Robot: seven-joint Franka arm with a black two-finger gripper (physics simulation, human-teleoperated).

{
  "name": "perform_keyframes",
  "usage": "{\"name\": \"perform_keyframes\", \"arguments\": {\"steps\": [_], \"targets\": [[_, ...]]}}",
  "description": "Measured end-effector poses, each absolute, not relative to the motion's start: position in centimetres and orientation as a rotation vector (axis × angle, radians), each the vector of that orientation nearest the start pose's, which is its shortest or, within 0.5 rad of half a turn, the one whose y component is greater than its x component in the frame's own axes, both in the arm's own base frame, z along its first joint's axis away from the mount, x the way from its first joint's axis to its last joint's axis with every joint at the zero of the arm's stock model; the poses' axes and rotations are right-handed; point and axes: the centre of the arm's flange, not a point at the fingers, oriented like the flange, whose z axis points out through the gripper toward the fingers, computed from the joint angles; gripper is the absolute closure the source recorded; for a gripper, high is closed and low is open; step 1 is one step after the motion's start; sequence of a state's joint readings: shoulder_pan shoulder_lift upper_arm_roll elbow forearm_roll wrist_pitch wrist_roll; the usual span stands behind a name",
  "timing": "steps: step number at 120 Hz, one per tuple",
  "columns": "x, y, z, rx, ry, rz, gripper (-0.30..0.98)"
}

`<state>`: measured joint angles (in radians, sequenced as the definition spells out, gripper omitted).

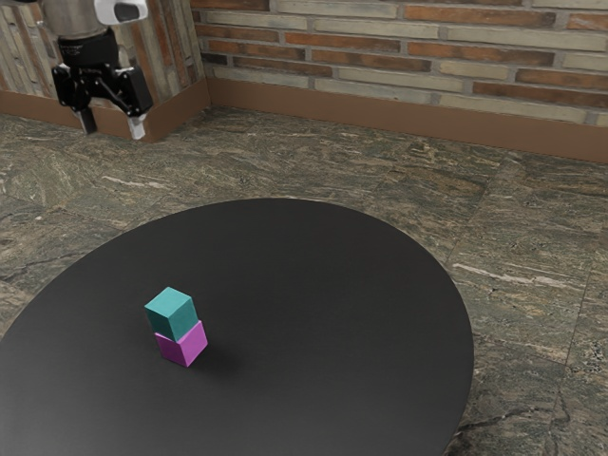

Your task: Pick up the blue block with one arm, and put the blue block on the table with one arm

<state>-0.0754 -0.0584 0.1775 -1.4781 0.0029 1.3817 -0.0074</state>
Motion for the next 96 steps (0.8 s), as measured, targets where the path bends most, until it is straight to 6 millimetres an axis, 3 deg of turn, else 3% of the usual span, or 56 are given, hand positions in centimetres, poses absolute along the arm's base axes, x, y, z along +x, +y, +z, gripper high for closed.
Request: {"name": "perform_keyframes", "arguments": {"steps": [22, 39, 49, 56, 78, 96], "targets": [[51.1, 4.2, 68.0, -3.149, -0.133, 0.098, 0.0], [51.0, 4.2, 68.0, -3.147, -0.126, 0.107, 0.0], [49.3, 3.7, 75.7, -3.128, -0.11, -0.106, 0.0], [48.3, 2.7, 78.3, -3.121, -0.078, -0.162, 0.0], [47.6, -0.7, 79.3, -3.119, 0.032, -0.151, 0.0], [47.9, 0.4, 78.8, -3.117, 0.002, -0.127, 0.0]]}}
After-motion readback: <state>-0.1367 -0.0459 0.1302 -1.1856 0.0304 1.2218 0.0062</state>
